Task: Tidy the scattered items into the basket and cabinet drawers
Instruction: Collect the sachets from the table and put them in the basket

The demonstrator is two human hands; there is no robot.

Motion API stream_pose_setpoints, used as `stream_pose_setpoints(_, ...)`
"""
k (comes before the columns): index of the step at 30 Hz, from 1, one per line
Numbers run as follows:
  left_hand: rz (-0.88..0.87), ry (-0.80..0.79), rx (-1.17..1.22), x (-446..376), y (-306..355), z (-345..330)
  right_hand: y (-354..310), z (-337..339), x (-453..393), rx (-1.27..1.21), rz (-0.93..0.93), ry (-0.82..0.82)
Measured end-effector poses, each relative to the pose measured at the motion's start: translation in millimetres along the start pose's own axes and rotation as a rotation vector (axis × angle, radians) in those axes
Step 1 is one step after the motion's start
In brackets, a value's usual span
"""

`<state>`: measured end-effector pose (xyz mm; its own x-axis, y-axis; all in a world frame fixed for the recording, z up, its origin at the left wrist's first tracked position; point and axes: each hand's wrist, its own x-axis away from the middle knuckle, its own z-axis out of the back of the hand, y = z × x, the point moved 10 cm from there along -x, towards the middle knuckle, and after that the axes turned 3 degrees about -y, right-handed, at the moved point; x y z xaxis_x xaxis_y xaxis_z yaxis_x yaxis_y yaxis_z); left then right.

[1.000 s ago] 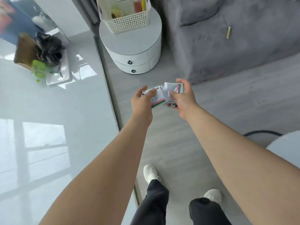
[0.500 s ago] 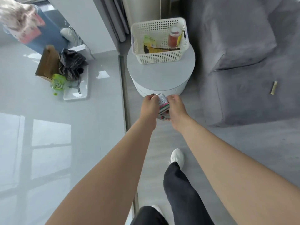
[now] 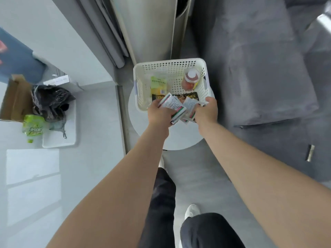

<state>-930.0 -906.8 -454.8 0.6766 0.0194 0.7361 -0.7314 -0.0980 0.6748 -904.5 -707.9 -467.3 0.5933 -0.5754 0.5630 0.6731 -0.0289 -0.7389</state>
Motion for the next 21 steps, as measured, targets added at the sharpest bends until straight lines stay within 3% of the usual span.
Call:
stream_pose_setpoints(3,-0.069,0.09,-0.061,-63,32,7,-11,-10,-52,0.05,-0.047,0.161)
stream_pose_setpoints(8,-0.051,0.128,-0.205,-150,47,-9,-2,-28,-110,0.069,-0.145,0.221)
stream_pose_setpoints(14,-0.137,0.097,-0.474,-242,48,-56,-15,-59,-159,0.293,0.172,0.187)
stream_pose_setpoints(21,-0.149,0.046,-0.74,-306,17,-85,8,-85,-171,0.34,0.296,0.122)
